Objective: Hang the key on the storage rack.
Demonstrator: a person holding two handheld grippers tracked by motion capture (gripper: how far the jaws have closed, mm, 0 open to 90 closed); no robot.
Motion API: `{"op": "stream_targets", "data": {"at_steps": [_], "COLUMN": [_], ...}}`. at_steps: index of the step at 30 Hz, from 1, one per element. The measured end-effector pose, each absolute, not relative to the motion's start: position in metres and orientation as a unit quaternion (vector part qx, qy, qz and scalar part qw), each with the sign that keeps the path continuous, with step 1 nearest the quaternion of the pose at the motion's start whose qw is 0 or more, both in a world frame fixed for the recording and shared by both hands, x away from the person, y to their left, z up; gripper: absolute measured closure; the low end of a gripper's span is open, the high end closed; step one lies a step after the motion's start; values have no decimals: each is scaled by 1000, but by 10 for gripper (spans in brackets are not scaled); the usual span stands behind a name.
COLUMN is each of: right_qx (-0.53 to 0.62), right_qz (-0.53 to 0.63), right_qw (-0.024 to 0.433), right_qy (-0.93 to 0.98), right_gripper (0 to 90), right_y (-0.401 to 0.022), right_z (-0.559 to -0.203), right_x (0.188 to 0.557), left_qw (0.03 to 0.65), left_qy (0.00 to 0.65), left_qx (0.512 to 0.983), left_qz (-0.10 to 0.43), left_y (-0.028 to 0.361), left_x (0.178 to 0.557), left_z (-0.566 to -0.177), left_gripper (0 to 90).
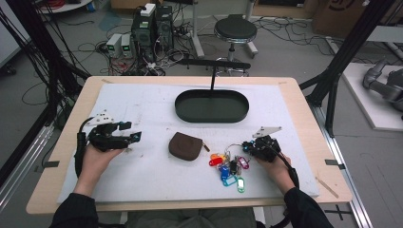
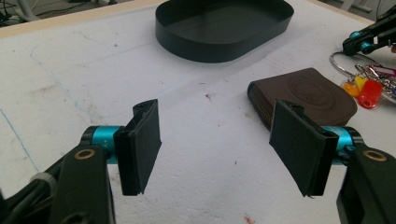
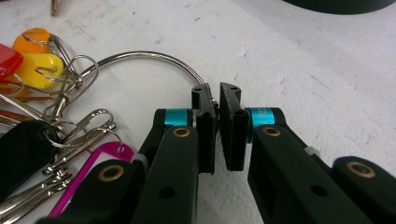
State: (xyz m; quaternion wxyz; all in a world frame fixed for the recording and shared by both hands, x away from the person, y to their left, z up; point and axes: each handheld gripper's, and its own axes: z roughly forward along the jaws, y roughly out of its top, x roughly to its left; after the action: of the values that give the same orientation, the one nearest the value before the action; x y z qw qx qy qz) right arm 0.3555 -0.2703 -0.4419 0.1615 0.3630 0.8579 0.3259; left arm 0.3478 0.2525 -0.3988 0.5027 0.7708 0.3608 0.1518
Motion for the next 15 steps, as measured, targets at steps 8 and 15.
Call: {"op": "stream_targets", "data": {"at_steps": [8,15], "right_qx": [420,429], "right_qz": [373,450], "right_qw": [97,44], "right_qy": [822,782], "right_gripper": [884,883], "right_y": [-290,-301], "right_z": [-440,-431], "right_x": [362,359], "left_qw": [504,505], "left_qy": [363,362], "left_qx": [768,769], "left_qz": [152,152], "left_y": [255,253], "left_x": [347,347], "left_z": [-399,-399], "left_gripper": [335,335]}}
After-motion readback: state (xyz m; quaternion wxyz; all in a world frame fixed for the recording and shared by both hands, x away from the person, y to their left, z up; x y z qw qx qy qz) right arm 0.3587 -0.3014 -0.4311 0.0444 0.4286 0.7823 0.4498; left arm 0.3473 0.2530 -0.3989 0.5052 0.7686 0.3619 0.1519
